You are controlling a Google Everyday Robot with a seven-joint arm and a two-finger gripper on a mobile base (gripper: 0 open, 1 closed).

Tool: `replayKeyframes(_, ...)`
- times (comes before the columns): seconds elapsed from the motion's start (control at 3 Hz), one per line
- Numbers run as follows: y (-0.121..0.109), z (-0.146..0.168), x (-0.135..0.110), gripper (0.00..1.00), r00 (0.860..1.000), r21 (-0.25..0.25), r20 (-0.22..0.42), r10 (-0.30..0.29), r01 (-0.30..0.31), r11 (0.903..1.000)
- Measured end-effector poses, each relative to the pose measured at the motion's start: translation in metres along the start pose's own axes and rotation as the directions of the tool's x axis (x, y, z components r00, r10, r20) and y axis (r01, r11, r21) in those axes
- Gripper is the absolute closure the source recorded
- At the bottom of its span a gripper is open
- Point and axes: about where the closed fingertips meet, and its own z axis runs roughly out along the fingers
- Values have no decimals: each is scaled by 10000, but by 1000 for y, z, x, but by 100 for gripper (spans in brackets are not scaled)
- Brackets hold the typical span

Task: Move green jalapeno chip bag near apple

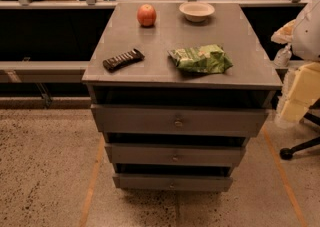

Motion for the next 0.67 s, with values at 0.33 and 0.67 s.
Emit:
replayKeyframes(0.33,0,0,0,0,10000,2,1,0,0,10000)
replayKeyframes(0.67,-20,6,0,0,9947,148,865,559,-574,9982)
